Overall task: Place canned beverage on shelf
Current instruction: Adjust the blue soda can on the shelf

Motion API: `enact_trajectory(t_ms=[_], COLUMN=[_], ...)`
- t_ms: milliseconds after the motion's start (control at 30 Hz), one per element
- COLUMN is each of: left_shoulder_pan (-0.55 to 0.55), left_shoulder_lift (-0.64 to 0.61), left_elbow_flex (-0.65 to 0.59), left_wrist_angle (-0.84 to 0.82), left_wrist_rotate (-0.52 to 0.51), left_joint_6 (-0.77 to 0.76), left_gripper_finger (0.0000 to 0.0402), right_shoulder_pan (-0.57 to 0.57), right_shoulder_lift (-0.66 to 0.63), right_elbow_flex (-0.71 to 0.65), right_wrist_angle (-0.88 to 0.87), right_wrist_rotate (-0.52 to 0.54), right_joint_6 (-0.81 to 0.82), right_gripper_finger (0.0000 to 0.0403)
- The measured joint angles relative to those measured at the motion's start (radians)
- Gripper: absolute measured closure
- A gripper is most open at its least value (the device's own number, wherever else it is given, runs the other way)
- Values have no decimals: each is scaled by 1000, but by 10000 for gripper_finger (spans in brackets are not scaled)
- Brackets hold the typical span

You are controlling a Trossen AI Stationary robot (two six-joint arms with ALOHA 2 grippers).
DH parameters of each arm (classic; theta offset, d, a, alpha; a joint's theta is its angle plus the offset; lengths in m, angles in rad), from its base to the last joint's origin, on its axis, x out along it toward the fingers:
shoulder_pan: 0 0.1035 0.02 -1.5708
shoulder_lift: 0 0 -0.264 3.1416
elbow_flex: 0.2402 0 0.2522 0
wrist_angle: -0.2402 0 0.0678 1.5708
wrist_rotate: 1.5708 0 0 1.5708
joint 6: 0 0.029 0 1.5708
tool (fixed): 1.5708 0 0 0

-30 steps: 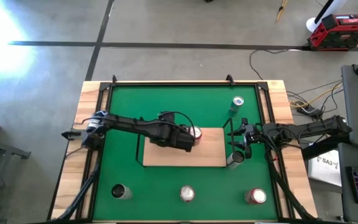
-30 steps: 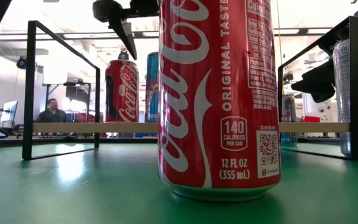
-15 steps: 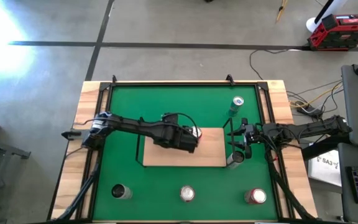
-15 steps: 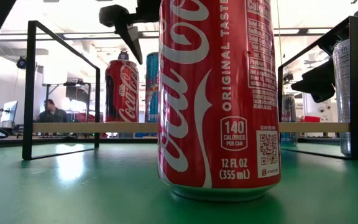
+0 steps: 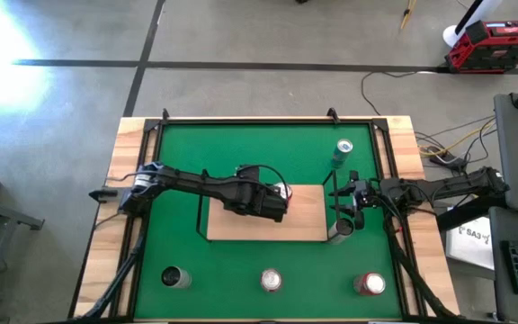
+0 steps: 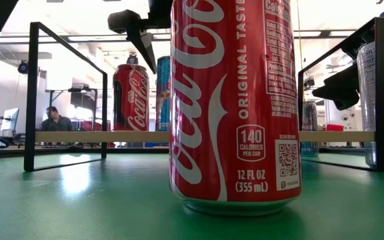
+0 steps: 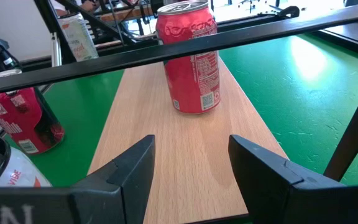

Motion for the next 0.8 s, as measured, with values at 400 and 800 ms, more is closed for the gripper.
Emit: enact_trajectory(t_ms=[400, 800], left_shoulder_pan=[-1, -9], left_shoulder_lift=[0, -1], left_elbow_flex=[-26, -17], left_wrist_angle=[17, 54], left_wrist_rotate=[37, 74], left_joint_6=[-4, 3], left_gripper_finger=[175, 148], right_shoulder_pan=[0, 0], right_shoulder_lift=[0, 0], right_elbow_flex=[0, 0], right_wrist_angle=[0, 0], right_wrist_rotate=[0, 0], right_joint_6=[0, 0], right_gripper_finger=[207, 207])
